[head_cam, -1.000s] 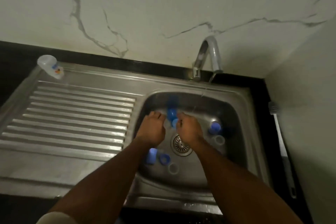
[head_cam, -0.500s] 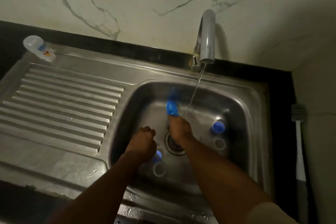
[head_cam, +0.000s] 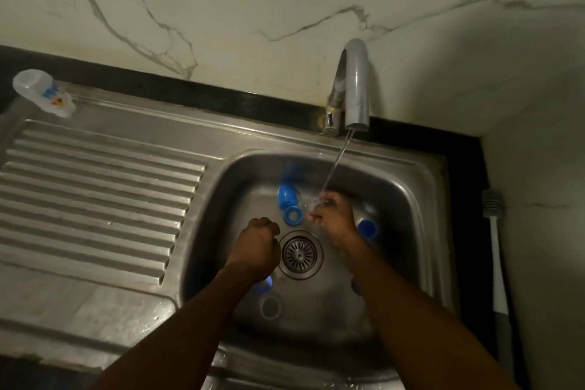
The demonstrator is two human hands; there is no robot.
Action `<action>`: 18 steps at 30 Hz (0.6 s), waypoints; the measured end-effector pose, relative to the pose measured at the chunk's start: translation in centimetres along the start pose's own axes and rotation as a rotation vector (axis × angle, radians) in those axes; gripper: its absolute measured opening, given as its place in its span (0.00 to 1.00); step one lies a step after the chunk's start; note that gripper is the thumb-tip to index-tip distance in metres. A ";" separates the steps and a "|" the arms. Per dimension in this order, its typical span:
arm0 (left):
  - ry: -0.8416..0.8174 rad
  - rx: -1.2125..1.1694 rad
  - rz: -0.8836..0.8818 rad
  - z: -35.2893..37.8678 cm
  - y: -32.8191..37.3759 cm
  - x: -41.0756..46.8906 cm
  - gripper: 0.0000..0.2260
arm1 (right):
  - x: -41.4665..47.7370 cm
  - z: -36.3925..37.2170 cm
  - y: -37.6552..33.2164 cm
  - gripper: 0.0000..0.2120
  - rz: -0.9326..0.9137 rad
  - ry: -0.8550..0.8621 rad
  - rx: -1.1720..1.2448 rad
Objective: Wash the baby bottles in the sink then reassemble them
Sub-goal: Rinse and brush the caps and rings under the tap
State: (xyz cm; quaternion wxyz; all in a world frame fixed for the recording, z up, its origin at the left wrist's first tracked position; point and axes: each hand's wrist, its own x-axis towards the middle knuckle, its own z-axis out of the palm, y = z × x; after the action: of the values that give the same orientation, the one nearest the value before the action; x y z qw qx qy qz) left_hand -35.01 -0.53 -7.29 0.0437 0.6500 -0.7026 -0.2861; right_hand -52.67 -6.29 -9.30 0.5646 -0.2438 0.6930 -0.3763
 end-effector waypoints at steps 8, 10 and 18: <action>-0.069 -0.028 0.116 -0.6 0.6 0.2 0.14 | -2.2 1.5 -2.6 0.06 0.020 0.004 -0.234; -0.058 -0.040 0.142 -1.3 0.5 0.3 0.14 | -3.1 1.7 -3.0 0.05 -0.018 -0.041 -0.336; -0.061 -0.059 0.261 -2.7 0.5 1.2 0.15 | -5.0 2.1 -5.2 0.10 -0.153 0.170 -0.549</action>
State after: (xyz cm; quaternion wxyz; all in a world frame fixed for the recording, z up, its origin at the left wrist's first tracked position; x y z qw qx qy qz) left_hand -34.51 -2.59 -5.21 0.0783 0.5424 -0.7736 -0.3181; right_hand -49.87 -6.08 -2.37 0.3876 -0.4065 0.7932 -0.2353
